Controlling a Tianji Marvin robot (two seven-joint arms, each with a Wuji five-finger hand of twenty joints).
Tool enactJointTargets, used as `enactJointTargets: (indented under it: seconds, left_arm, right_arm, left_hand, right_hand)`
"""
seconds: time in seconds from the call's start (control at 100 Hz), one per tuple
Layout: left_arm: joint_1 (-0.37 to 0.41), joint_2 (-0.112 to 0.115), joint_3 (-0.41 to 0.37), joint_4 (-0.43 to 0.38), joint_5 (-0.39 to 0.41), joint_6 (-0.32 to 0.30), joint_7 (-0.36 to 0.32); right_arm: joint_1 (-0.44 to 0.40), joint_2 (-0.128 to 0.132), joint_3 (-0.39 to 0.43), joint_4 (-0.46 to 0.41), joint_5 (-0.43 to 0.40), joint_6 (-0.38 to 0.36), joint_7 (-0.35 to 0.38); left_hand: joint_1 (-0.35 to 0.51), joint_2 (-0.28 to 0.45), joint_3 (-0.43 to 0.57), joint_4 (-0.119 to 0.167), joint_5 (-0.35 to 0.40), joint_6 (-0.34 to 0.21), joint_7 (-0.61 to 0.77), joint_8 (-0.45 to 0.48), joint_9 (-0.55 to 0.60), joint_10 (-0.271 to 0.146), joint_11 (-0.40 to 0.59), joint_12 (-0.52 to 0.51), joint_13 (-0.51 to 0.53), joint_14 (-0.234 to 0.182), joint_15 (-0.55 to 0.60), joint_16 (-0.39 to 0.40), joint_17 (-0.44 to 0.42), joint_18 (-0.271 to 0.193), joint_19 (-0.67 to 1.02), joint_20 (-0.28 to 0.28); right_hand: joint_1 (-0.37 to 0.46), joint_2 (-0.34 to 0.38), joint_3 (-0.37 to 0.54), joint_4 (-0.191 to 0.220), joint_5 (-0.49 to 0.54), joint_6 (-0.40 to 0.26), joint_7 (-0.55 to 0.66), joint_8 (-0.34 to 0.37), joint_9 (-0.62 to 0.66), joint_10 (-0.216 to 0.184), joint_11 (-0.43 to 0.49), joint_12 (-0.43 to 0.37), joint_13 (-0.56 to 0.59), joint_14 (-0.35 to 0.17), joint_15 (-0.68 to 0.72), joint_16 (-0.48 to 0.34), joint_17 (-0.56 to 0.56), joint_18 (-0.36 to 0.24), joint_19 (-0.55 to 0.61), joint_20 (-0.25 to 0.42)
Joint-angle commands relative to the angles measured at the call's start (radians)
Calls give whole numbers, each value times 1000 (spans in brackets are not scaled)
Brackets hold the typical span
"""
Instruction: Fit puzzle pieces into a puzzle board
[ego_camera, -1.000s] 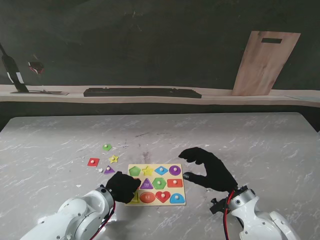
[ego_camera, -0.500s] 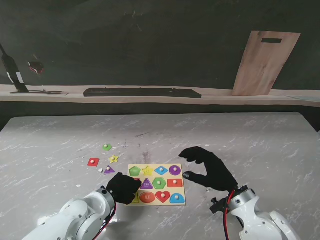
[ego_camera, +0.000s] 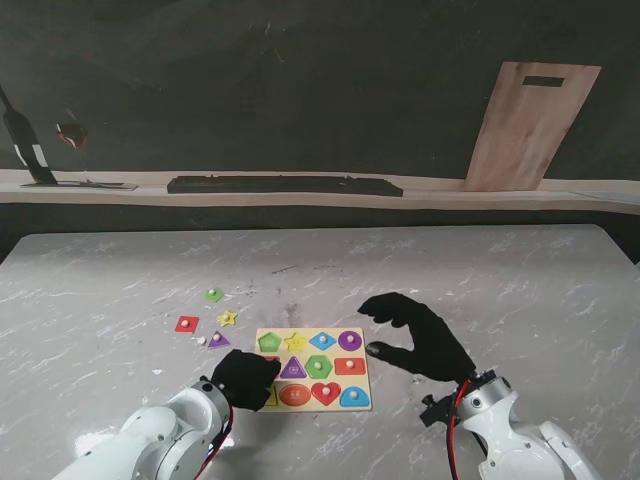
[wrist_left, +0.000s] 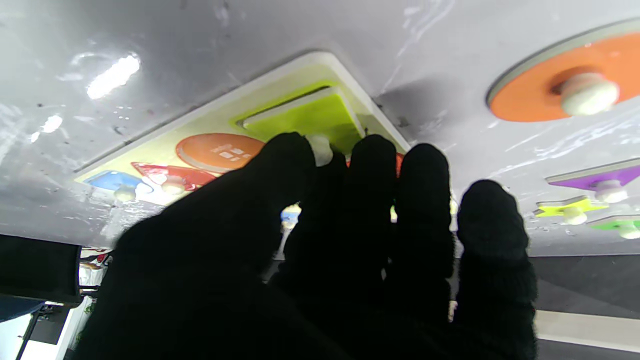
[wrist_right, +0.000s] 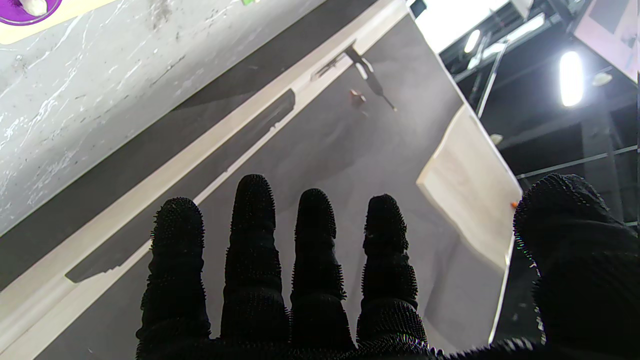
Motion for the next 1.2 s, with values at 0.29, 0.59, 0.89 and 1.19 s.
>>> enactJointTargets:
  seconds: [0.29,0.59,0.89,1.19]
  left_arm:
    - [13,-9,1,-6,-46,31,8]
    - [17,-12,3,-11,-66,56,7]
    - [25,-20,7,-13,-110,92,23]
    - [28,-27,11,-16,-155,124,32]
  right_arm:
    - [-4,-6,-2,-2,-2,4,-8]
    - [-3,-7,-2,-1,-2,4,-10]
    - [-3,-7,-2,0,-3,4,-11]
    - [-2,-7,-2,1,-4,4,-13]
  left_hand:
    - [2,-14,38,-36,13,4,38,-3,13,16,22,-12,17,-2,23,-13,-3,47,38,18]
    - [6,-17,34,-36,15,4,37,-3,15,16,22,-13,19,-2,23,-15,-2,48,38,18]
    - [18,-15,22,-42,16,1,32,-6,12,20,12,-18,12,2,18,-19,-9,48,33,17]
    - [23,-16,19,-39,21,-3,26,-14,13,22,4,-19,11,3,14,-22,-12,48,31,17]
  right_hand:
    - [11,22,-22,35,-2,-20,-8,9,20,-19,4,6,-2,-32,2,3,-10,1,7,13]
    - [13,25,-25,35,-4,-21,-8,8,20,-18,5,7,-2,-32,3,3,-10,1,8,14]
    - [13,26,-26,35,-2,-18,-7,8,20,-19,4,6,-3,-33,3,3,-10,0,8,13]
    - [12,27,-27,35,-1,-19,-7,8,20,-18,4,6,-3,-33,3,3,-11,1,8,13]
